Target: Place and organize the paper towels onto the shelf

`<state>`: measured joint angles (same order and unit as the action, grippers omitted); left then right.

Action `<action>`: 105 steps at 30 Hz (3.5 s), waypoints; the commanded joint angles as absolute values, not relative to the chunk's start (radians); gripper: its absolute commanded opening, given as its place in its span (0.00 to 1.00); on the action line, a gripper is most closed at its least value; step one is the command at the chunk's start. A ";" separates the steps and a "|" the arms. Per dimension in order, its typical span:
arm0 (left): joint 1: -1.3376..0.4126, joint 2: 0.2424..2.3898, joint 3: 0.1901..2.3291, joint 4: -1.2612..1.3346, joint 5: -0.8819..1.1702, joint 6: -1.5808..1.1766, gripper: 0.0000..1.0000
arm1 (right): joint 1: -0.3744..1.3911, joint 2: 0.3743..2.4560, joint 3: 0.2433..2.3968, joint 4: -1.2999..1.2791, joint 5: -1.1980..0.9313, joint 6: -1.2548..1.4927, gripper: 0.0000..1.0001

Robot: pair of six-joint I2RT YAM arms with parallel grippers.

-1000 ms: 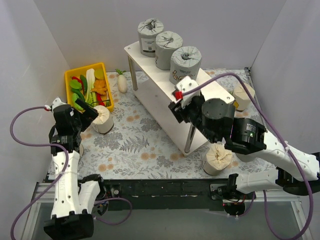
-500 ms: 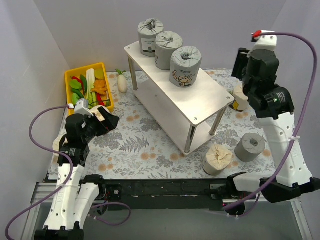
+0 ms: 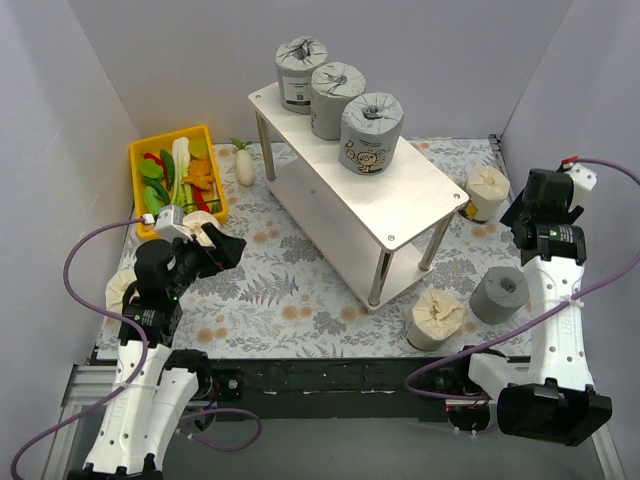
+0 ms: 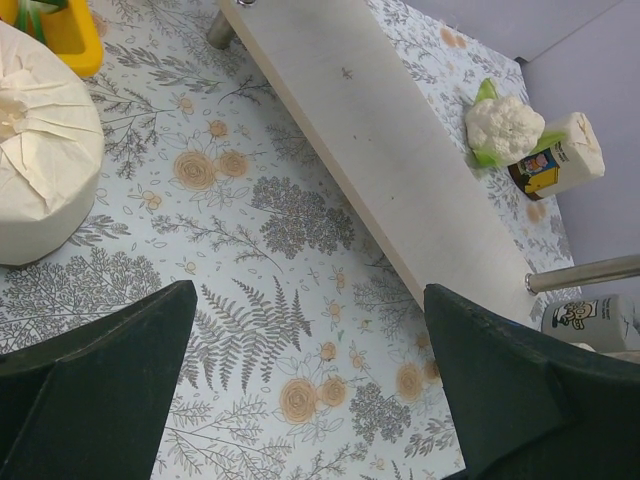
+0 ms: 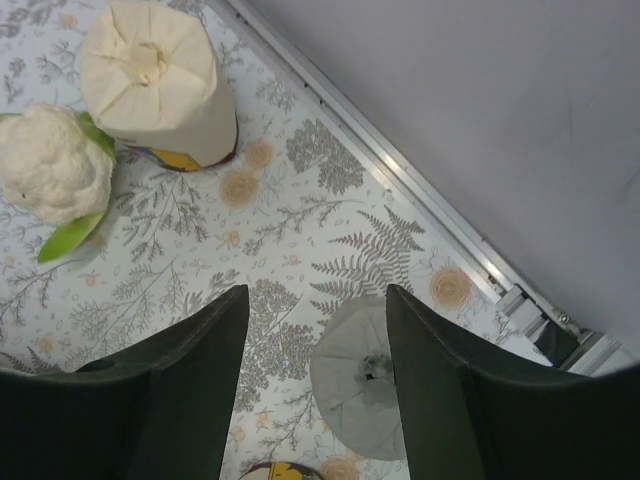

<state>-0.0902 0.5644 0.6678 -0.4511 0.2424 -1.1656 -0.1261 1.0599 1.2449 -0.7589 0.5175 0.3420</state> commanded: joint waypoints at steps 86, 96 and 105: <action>-0.183 0.446 0.670 -0.436 0.199 -1.173 0.98 | -0.164 0.864 1.239 -0.535 -0.139 -0.374 0.40; -0.187 0.457 0.670 -0.437 0.198 -1.173 0.98 | -0.163 0.789 1.407 -0.514 -0.520 -0.514 0.35; -0.187 0.457 0.670 -0.437 0.199 -1.173 0.98 | -0.163 0.778 1.505 -0.583 -0.730 -0.594 0.35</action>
<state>-0.1844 0.4564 0.6678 -0.4408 0.2123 -1.1763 -0.1623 0.7887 1.4578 -0.5972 -0.5930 -0.5289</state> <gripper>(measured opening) 0.981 0.399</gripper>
